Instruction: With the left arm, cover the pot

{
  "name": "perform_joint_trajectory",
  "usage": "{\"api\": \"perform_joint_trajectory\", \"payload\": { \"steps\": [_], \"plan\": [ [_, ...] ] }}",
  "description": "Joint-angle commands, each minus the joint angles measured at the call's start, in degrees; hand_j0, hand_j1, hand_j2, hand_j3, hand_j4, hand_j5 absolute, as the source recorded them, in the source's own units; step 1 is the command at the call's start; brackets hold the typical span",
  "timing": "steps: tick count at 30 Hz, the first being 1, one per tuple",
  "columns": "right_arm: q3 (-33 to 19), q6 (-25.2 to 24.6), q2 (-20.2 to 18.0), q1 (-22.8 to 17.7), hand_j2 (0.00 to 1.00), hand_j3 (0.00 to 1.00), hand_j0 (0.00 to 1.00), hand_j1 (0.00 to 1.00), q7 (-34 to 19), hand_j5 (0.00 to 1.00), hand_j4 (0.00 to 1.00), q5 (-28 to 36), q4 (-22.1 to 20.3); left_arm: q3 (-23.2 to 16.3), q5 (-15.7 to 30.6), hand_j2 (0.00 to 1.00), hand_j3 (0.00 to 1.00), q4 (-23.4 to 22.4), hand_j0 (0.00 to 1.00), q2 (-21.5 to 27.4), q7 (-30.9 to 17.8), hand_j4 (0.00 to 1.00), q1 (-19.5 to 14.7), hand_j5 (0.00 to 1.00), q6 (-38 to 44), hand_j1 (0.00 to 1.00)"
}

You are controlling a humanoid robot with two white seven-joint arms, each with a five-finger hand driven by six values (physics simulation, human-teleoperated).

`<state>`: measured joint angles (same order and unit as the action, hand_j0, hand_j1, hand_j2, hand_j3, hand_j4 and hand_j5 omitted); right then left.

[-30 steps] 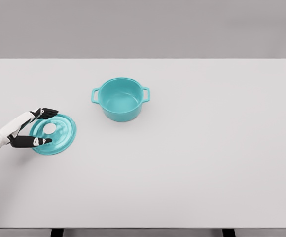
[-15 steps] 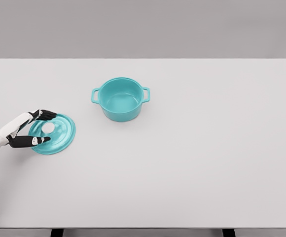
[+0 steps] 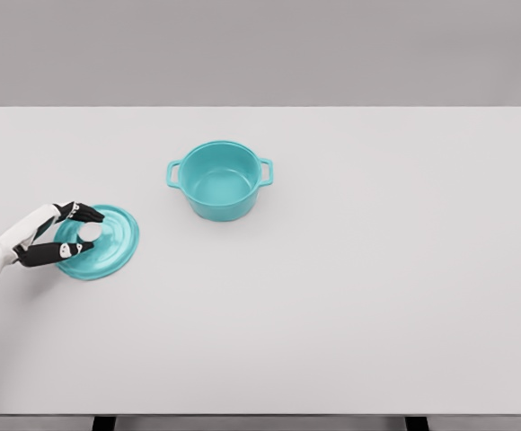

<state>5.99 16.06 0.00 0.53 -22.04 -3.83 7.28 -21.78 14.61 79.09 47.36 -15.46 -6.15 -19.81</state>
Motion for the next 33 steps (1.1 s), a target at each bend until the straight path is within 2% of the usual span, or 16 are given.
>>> {"api": "perform_joint_trajectory", "payload": {
  "steps": [1,8,12,21,23,33],
  "plan": [
    [0.0,0.0,0.0,0.0,1.0,1.0,1.0,1.0,0.0,1.0,1.0,0.0,0.0,-0.5,-1.7,0.54,0.54,-0.3,0.54,-0.1,-0.4,0.54,0.0,0.54,-0.1,0.54],
    [0.0,0.0,0.0,0.0,1.0,1.0,1.0,1.0,0.0,1.0,1.0,0.0,0.0,-0.5,-1.7,0.54,0.54,0.9,0.54,0.1,-0.5,0.54,-0.7,0.54,-0.1,0.54],
    [0.0,0.0,0.0,0.0,1.0,1.0,1.0,1.0,0.0,1.0,1.0,0.0,-0.1,-0.5,-1.6,0.54,0.54,3.7,0.54,0.5,-0.5,0.54,-1.1,0.54,-0.1,0.54],
    [0.0,0.0,0.0,0.0,1.0,1.0,1.0,1.0,0.0,1.0,1.0,0.0,0.0,-0.5,-1.5,0.54,0.54,3.9,0.54,0.5,-0.9,0.54,-2.9,0.54,-0.1,0.54],
    [0.0,0.0,0.0,0.0,1.0,1.0,1.0,1.0,0.0,1.0,1.0,0.0,0.0,-0.5,-1.5,0.54,0.54,5.4,0.54,0.5,-0.9,0.54,-3.2,0.54,-0.1,0.54],
    [0.0,0.0,0.0,0.0,1.0,1.0,1.0,1.0,0.0,1.0,1.0,0.0,0.0,0.2,-1.7,0.52,0.52,6.9,0.52,0.3,-0.9,0.52,-4.1,0.52,-0.1,0.52]
  ]
}}
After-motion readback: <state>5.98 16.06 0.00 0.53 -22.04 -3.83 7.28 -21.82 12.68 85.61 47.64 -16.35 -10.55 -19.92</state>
